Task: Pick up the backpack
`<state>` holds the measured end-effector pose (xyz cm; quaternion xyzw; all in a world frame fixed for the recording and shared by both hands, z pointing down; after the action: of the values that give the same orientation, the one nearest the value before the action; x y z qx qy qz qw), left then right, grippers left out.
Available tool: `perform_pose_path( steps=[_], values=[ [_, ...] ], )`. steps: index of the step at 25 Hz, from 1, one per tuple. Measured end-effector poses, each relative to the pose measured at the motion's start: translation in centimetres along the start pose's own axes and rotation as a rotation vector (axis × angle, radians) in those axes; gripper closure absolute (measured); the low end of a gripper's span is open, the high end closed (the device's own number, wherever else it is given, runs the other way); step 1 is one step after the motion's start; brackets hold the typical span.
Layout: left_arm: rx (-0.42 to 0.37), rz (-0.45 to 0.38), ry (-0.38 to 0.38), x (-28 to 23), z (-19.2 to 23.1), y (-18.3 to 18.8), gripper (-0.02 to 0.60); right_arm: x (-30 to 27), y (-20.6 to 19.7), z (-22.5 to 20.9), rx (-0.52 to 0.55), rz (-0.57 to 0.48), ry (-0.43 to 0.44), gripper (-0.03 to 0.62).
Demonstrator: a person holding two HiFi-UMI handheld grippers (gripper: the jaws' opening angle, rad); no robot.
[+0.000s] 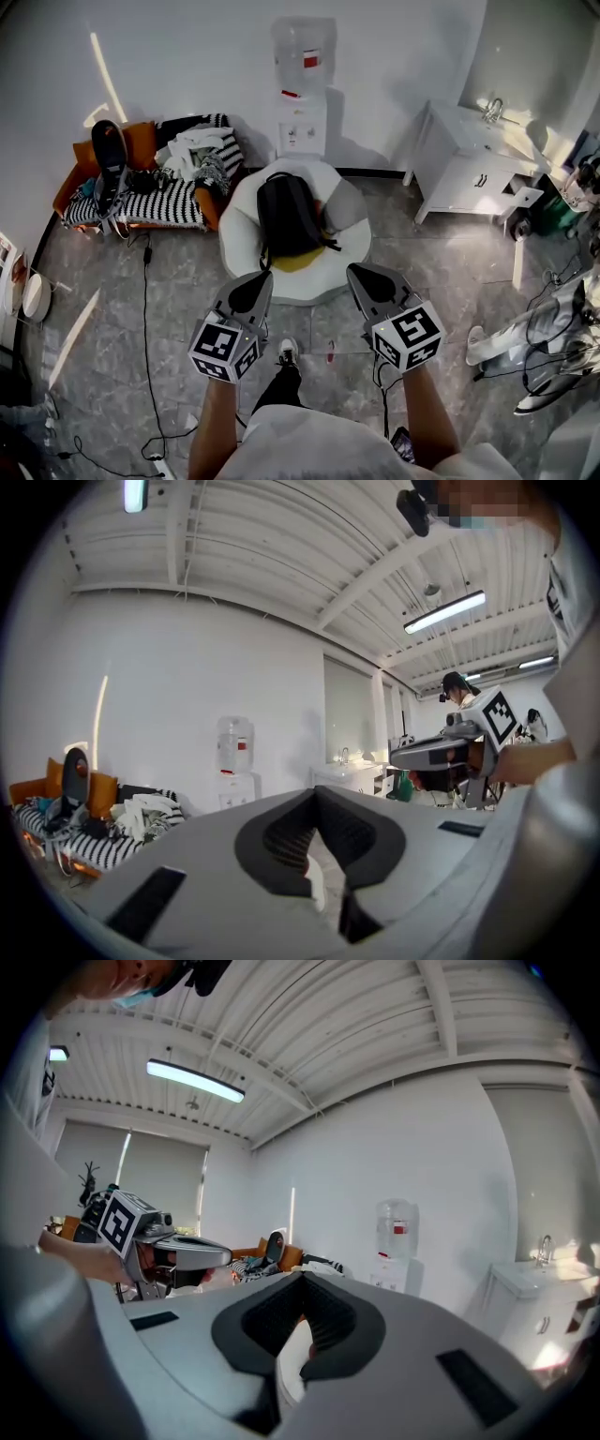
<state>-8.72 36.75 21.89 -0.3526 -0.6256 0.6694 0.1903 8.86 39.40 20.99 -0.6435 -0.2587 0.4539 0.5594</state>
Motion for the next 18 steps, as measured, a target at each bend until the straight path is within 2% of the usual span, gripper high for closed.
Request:
perform_pose_path(
  steps=[4, 10, 18],
  values=[
    [-0.017, 0.013, -0.007, -3.8, 3.8, 0.4, 0.557, -4.5, 1.7, -2.5, -0.003, -0.016, -0.026, 0.592],
    [-0.015, 0.02, 0.011, -8.6, 10.0, 1.9, 0.558, -11.0, 4.2, -4.9, 0.005, 0.0, -0.013, 0.592],
    [-0.017, 0.025, -0.005, -12.6, 15.3, 3.1, 0.558, -16.6, 6.2, -7.1, -0.001, 0.023, -0.02, 0.592]
  ],
)
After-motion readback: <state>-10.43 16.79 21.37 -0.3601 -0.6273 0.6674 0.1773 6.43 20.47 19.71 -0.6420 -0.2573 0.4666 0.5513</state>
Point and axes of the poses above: the fingertips, and each gripper's own axes: x backward along the fingers, z to its left, y out of its top, the point moved 3 cm from there along x, backward along the fingers, and after that the axes turned 8 degrees about z, right-handed, at the moved point
